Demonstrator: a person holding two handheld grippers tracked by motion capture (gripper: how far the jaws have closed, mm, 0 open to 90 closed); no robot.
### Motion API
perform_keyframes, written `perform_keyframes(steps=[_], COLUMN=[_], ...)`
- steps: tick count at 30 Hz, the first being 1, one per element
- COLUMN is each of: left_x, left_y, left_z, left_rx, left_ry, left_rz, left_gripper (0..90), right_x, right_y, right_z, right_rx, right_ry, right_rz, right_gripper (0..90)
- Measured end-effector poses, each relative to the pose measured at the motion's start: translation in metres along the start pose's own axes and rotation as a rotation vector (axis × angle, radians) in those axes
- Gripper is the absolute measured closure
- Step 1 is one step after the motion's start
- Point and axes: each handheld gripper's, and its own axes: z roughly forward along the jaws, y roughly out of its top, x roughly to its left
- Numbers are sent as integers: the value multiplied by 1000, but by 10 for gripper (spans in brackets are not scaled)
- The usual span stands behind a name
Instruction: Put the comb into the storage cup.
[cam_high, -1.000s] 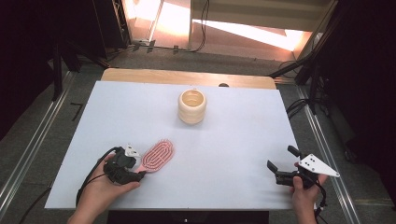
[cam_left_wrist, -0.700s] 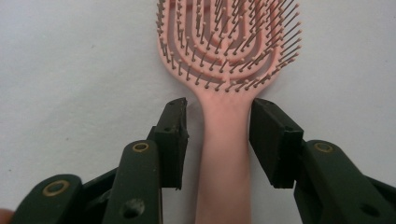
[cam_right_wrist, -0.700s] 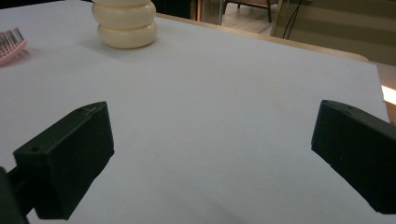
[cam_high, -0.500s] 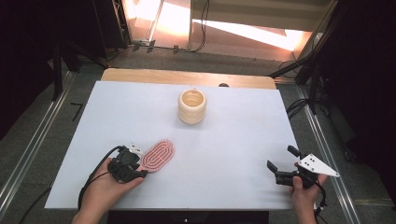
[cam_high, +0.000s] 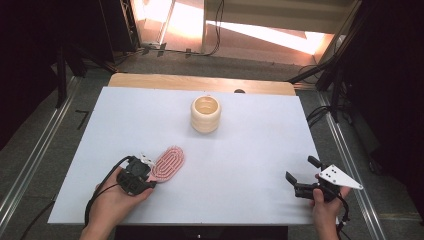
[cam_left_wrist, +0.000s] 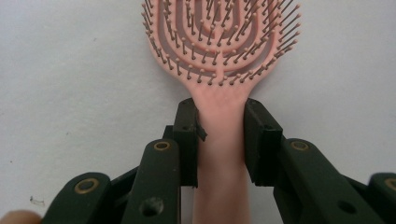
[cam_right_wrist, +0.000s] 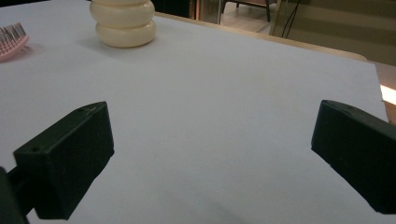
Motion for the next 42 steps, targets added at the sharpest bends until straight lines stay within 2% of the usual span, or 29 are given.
perform_keyframes(steps=[9,13,16,18,23,29,33,42], left_x=[2,2,2,3,5,4,2,-5], left_y=[-2,1,2,2,4,6,7,13], left_z=[-2,-5,-7,-9,-10,-11,-16,-17], left_rx=[-37,-40,-68,-103,-157,-218,-268,-310], left_ry=[-17,-21,-15,-9,-17,-19,-6,-3], left_rz=[-1,14,7,8,6,8,18,24], left_gripper=[705,706,706,705,706,706,706,706], right_x=[1,2,2,4,10,18,22,32], right_y=[1,3,5,6,12,24,34,59], right_z=[-1,-1,-1,0,3,3,4,11], right_rx=[3,-2,-14,-16,-7,-20,-30,-60], right_ry=[-3,9,24,32,45,69,88,143], right_rz=[-6,-1,18,21,0,-7,20,24], right_gripper=[0,0,0,0,0,0,0,0])
